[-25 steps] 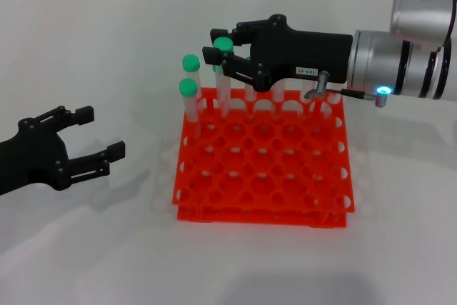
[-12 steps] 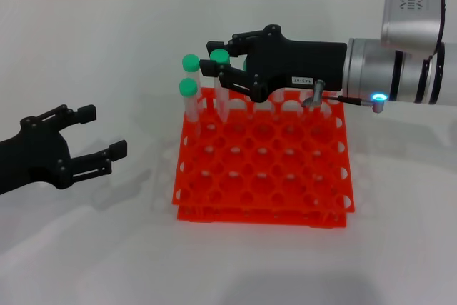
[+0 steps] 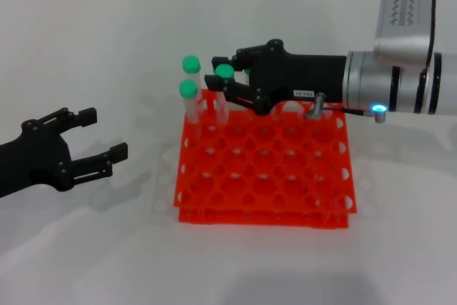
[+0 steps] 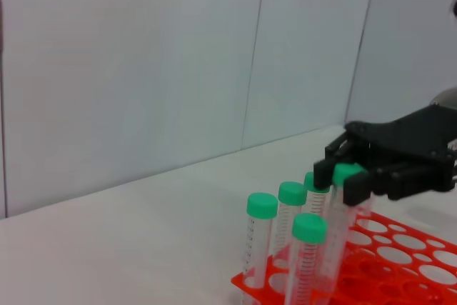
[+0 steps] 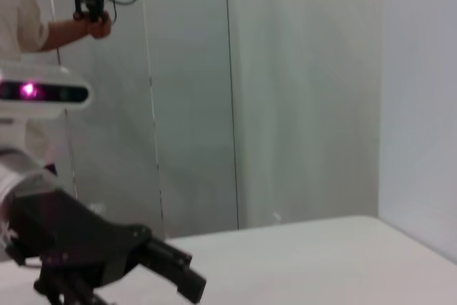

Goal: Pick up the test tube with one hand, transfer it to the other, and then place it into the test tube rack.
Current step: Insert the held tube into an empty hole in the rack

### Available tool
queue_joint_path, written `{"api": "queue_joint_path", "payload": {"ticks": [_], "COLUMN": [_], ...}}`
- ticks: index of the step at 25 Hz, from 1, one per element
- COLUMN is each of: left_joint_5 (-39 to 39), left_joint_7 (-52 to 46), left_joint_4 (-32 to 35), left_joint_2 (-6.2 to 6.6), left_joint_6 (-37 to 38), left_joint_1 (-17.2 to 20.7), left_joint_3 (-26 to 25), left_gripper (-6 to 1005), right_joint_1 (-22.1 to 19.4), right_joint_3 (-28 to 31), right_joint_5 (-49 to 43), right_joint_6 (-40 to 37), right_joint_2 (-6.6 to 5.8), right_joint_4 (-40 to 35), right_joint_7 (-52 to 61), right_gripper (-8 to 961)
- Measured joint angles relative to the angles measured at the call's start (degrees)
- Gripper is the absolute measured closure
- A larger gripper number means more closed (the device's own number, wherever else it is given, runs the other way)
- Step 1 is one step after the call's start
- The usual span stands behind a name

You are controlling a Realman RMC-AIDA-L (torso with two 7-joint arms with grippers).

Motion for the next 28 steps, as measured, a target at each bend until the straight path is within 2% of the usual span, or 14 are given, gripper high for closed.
{"api": "queue_joint_path", "payload": {"ticks": [8, 28], "left_joint_5": [0.1, 1.6], "left_joint_7": [0.0, 1.5], "left_joint_4": [-0.5, -4.4], "left_joint_2": [0.0, 0.09], "left_joint_6": [0.0, -2.0], "left_joint_1": [-0.5, -1.9], "left_joint_3": [0.2, -0.2], "left_gripper": [137, 137], "right_joint_1": [-0.5, -0.7], "right_joint_3": [-1.7, -2.8], "right_joint_5": [0.1, 1.0], "right_joint_6": [1.3, 2.3], "right_joint_2": [0.0, 0.0], "right_joint_4": [-0.1, -0.2], "right_joint_7": [-0.2, -1.1], "right_gripper": [695, 590]}}
